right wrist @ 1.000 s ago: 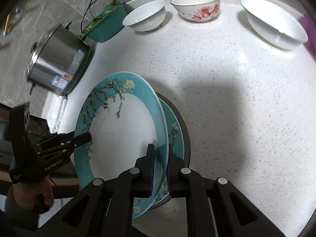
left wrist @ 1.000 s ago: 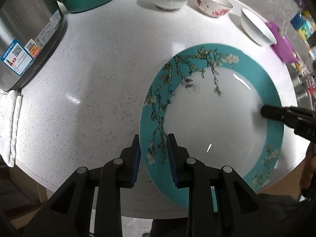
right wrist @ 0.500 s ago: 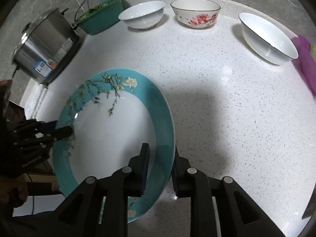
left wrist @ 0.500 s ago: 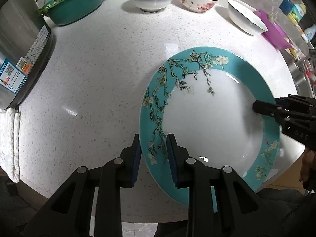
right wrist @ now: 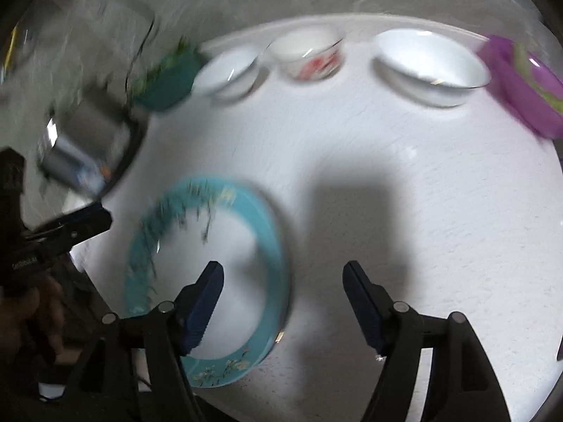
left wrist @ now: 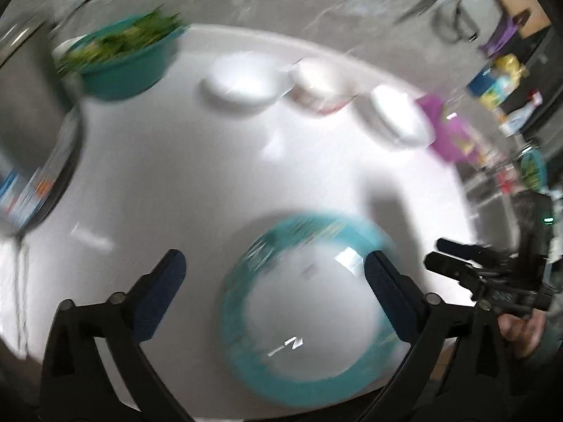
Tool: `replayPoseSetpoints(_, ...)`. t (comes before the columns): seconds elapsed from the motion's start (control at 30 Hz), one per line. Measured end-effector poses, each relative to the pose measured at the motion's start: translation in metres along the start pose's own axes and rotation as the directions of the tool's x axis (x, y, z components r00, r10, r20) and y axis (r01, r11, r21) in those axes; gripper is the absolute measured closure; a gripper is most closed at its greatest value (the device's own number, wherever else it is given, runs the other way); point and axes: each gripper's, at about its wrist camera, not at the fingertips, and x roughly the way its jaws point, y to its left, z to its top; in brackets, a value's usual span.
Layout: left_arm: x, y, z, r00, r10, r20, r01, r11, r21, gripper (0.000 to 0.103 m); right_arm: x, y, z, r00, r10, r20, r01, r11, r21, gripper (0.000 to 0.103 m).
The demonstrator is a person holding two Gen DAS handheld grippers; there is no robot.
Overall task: Organize plates and bowls
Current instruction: 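Open both grippers to release the large plate on the stack, then move both grippers toward the white bowl beside the purple basin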
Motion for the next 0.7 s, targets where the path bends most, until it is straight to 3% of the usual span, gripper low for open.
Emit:
replayPoseSetpoints(0.07, 0.007, -0.022, 0.033, 0.997, -0.081, 0.007, 0.081, 0.997, -0.001, 0.000, -0.022, -0.029, 0.021, 1.000, -0.012, 0.027, 0.010, 0.998, 0.063, 0.029)
replayPoseSetpoints(0.17, 0.027, -0.065, 0.079, 0.992, -0.119, 0.033, 0.118, 0.993, 0.029, 0.000, -0.055, -0.084, 0.069, 0.993, -0.073, 0.088, 0.061, 0.988, 0.140, 0.014)
replayPoseSetpoints(0.3, 0.086, -0.130, 0.134, 0.995, -0.100, 0.009, 0.099, 0.992, 0.078, 0.000, -0.059, -0.146, 0.118, 0.986, -0.130, 0.103, 0.095, 0.951, 0.294, 0.015)
replayPoseSetpoints(0.4, 0.137, -0.165, 0.159, 0.998, -0.039, -0.043, 0.043, 0.995, 0.093, 0.000, -0.050, -0.173, 0.138, 0.978, -0.163, 0.132, 0.107, 0.927, 0.359, 0.017)
replayPoseSetpoints(0.6, 0.203, -0.174, 0.179, 0.993, 0.006, -0.118, -0.002, 0.999, 0.032, 0.001, -0.017, -0.195, 0.145, 0.988, -0.125, 0.090, 0.081, 0.919, 0.387, 0.028)
replayPoseSetpoints(0.7, 0.225, -0.170, 0.183, 0.990, 0.024, -0.140, -0.021, 1.000, 0.021, 0.001, -0.002, -0.203, 0.148, 0.991, -0.112, 0.067, 0.075, 0.909, 0.409, 0.029)
